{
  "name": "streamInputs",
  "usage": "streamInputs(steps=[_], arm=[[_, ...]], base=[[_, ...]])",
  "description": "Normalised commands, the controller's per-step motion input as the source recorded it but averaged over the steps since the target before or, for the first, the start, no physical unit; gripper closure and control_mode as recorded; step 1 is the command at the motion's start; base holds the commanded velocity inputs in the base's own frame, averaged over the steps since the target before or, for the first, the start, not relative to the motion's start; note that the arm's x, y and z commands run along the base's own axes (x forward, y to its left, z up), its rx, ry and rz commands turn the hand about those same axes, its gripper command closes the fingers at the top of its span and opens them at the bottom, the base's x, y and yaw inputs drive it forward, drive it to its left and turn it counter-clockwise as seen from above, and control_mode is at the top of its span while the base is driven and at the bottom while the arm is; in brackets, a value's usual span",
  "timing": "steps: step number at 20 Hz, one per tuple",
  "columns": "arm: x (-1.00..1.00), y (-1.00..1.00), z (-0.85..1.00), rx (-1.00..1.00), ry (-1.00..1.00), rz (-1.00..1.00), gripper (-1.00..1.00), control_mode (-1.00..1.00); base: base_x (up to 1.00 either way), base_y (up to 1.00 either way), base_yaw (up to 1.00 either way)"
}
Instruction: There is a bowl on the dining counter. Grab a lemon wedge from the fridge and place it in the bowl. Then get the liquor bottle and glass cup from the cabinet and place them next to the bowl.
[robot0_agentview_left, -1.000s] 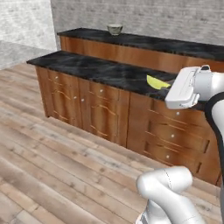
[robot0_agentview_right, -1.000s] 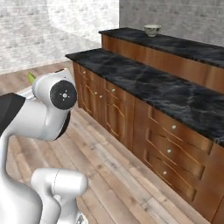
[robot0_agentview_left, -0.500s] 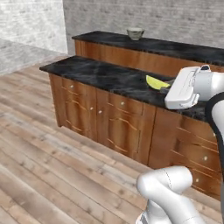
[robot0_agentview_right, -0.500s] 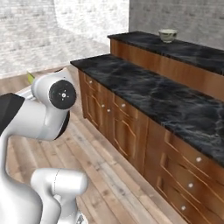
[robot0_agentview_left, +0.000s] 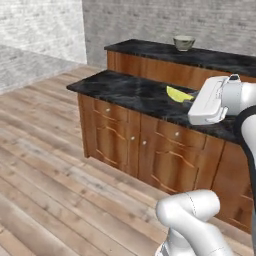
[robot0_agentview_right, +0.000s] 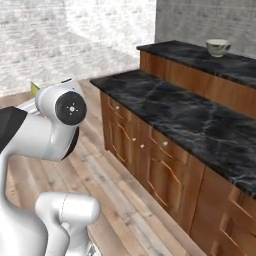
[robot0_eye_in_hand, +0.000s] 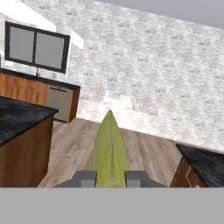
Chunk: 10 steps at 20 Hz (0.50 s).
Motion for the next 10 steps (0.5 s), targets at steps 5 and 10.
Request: streamInputs(steps=[5,10], arm=[[0.0,0.0,0.0,0.0,0.0,0.0,1.0,1.0],[0.0,0.0,0.0,0.0,0.0,0.0,1.0,1.0]], base=[[1.0,0.72,0.0],[1.0,0.75,-0.06]])
